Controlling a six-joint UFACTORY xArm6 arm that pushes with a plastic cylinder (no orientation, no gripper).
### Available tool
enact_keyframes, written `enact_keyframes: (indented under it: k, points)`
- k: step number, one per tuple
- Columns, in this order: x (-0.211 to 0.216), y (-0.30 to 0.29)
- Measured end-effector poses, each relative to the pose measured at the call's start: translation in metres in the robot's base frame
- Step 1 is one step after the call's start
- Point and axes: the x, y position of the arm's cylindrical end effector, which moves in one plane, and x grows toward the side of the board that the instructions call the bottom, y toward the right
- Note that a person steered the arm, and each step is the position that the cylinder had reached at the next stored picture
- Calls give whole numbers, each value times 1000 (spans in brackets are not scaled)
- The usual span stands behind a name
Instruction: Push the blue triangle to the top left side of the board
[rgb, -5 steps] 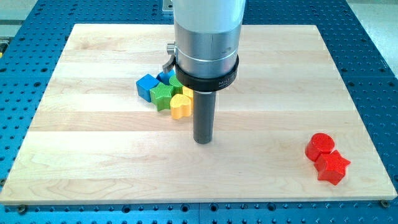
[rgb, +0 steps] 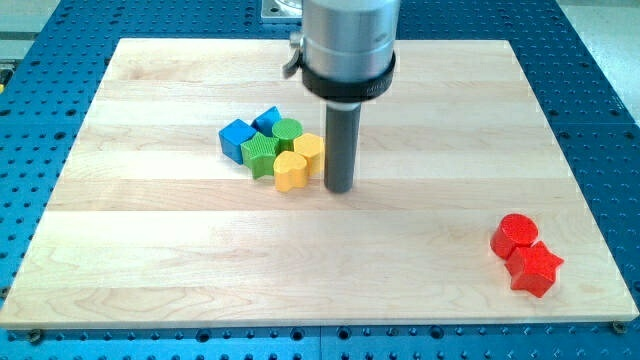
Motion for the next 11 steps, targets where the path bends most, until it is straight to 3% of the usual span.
enact_keyframes:
  k: [1, 2, 3, 4, 6, 7, 8, 9, 10, 11]
  points:
    - [-34, -64]
    - [-46, -85]
    - [-95, -84]
    - [-138, -159]
    - [-175, -219]
    - [-151, -222]
    - [-180, -241]
    - [-191, -247]
    - [-159, -209]
    - [-145, -103]
